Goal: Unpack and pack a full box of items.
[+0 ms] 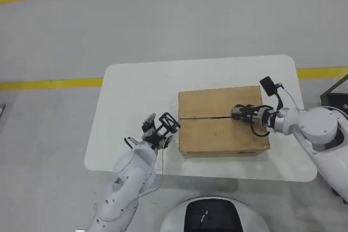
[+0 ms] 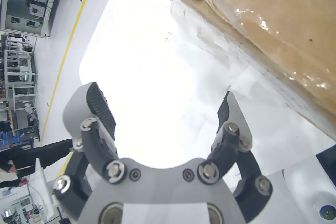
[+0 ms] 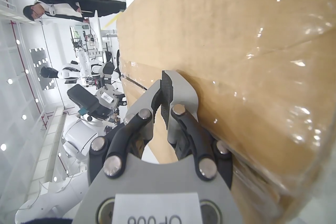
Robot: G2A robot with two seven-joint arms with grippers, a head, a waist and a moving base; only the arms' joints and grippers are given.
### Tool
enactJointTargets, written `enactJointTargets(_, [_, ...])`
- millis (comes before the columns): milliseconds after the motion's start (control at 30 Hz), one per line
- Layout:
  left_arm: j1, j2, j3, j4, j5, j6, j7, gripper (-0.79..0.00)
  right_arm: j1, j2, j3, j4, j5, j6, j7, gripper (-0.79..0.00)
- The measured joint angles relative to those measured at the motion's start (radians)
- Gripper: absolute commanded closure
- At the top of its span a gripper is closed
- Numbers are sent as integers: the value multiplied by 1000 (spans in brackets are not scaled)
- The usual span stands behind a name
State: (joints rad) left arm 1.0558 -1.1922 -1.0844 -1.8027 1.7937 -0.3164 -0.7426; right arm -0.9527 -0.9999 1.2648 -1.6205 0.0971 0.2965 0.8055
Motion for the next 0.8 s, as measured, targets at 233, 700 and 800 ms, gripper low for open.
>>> enactJointTargets(233, [-34,-19,9,97,-86,58,62,-785,2,-2,-6,7,6,3,-3,0])
enactJointTargets(700, [-57,-36,-15,196,-288,33,191,-299,4,-3,-9,13,7,4,1,0])
enactJointTargets(800, [-62,-38,-11,205,-286,27,205,-95,5,-3,-9,14,8,6,1,0])
